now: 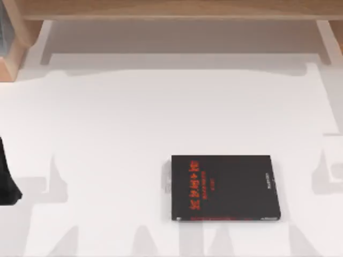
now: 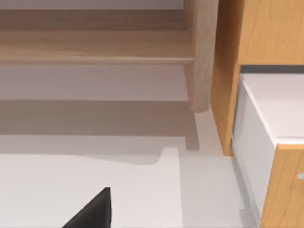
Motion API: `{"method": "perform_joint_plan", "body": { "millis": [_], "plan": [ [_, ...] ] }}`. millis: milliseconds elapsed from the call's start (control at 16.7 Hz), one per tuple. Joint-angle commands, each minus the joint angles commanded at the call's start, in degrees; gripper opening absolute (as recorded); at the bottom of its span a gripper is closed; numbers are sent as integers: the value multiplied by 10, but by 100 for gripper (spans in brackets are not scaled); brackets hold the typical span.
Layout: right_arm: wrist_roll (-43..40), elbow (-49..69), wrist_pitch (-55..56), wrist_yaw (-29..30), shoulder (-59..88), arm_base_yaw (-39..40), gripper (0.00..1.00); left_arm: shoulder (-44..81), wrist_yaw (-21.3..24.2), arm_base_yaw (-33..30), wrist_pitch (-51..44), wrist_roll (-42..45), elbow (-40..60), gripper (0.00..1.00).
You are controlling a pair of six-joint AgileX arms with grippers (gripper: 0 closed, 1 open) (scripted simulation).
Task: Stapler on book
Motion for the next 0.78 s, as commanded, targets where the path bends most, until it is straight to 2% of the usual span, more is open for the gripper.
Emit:
{"method": "perform_joint_plan", "body": {
  "millis": [240, 780],
  "plan": [
    [-10, 195, -103, -17, 191, -14, 100, 0, 0, 0, 0, 0, 0, 100],
    [-91, 784, -415, -41, 763, -96, 100, 0, 0, 0, 0, 0, 0, 100]
  ]
}}
